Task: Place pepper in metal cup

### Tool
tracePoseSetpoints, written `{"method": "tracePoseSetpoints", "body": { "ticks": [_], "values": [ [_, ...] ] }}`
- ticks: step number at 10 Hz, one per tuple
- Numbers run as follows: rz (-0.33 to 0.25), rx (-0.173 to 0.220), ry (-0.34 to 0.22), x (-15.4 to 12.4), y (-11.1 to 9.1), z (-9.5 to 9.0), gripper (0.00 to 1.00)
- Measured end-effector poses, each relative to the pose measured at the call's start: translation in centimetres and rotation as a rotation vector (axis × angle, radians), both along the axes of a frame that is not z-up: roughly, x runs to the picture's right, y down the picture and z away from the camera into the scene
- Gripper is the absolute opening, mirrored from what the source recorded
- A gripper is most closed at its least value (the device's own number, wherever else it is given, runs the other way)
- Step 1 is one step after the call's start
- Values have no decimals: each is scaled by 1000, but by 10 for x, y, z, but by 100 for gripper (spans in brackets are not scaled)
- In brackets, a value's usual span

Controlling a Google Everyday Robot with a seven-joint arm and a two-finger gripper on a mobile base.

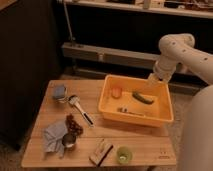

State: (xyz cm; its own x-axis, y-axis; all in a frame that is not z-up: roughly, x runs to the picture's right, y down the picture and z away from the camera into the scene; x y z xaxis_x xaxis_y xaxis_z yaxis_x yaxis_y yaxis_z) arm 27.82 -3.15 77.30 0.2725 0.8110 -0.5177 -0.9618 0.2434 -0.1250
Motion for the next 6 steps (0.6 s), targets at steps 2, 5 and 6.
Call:
{"method": "tracePoseSetpoints", "body": {
  "ticks": [2, 5, 6],
  "values": [
    [-34, 17, -48, -17, 11, 29, 65],
    [-36, 4, -152, -53, 36, 81, 65],
    [-30, -2, -176, -61, 41, 97, 65]
  ]
}}
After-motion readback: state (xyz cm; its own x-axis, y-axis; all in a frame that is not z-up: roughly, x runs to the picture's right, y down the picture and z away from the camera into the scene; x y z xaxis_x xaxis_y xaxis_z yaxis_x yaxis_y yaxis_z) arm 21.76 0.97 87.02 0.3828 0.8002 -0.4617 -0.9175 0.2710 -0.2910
